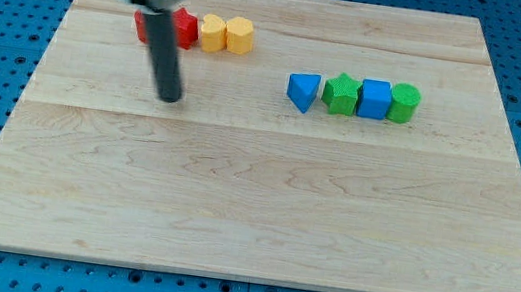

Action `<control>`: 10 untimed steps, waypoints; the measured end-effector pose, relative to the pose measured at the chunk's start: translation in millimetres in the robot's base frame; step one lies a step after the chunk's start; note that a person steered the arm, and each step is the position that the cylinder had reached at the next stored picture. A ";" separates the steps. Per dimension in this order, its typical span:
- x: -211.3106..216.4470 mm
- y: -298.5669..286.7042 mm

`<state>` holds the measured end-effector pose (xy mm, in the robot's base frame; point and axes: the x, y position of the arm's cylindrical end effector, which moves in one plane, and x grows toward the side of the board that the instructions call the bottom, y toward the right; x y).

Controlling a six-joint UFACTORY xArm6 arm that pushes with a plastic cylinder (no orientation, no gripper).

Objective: Place the blue triangle to the bottom of the blue cube

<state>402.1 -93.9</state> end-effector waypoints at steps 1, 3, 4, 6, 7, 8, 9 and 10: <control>-26.6 61.5; -40.5 76.1; -51.7 103.7; 18.8 163.8; 41.3 203.4; 58.7 234.9; 65.5 230.5; 71.0 218.7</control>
<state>473.1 124.8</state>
